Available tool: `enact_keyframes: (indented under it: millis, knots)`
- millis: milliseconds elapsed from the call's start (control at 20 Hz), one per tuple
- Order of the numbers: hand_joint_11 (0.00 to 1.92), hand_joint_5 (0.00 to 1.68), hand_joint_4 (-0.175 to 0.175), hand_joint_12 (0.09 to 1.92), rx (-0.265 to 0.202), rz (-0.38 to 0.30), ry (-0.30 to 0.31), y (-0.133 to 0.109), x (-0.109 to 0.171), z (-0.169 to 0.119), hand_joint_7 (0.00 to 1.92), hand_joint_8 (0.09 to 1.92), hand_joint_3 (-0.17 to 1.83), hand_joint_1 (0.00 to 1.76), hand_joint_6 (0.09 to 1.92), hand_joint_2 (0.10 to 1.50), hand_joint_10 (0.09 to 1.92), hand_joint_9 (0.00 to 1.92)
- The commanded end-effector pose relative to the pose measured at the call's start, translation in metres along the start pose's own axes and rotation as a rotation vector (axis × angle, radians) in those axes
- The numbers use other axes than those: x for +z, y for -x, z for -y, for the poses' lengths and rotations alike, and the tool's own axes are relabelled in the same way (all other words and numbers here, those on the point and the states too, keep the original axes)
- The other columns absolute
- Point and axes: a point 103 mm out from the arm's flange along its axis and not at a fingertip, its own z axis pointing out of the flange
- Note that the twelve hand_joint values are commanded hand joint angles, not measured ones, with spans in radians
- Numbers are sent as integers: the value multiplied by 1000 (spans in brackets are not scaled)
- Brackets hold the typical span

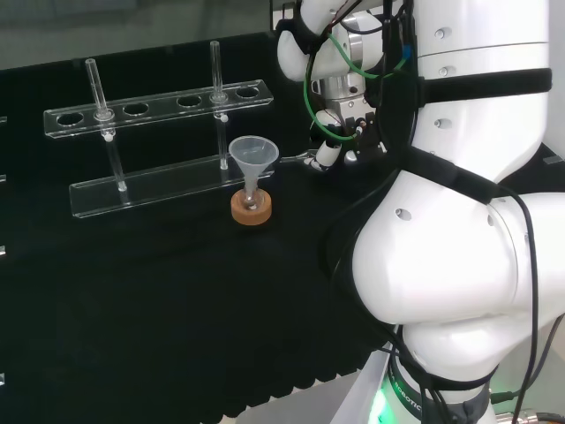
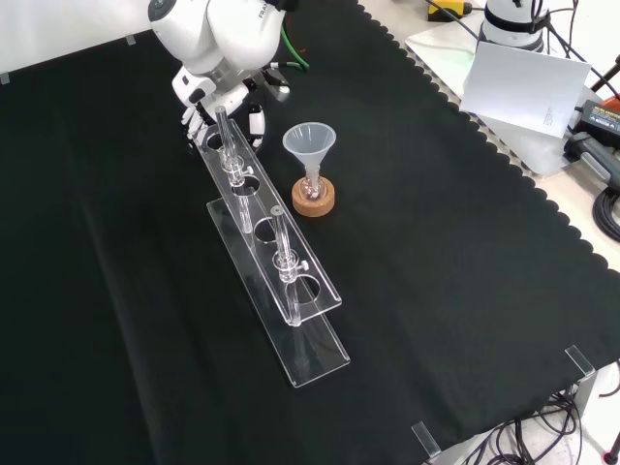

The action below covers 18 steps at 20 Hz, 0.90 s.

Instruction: Pick up the weighing funnel.

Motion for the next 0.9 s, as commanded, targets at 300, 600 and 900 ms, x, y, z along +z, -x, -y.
enact_keyframes:
  millis: [300,600,900]
  knots:
    - [323,644,-12,1359,12,8,18,3,1,-2,362,745,587,924,807,649,629,582]
    - [329,645,-12,1352,5,8,13,2,2,-5,367,743,609,928,818,641,621,591]
    - [331,646,-13,1352,5,18,-8,-2,7,-12,369,743,619,929,823,638,618,595]
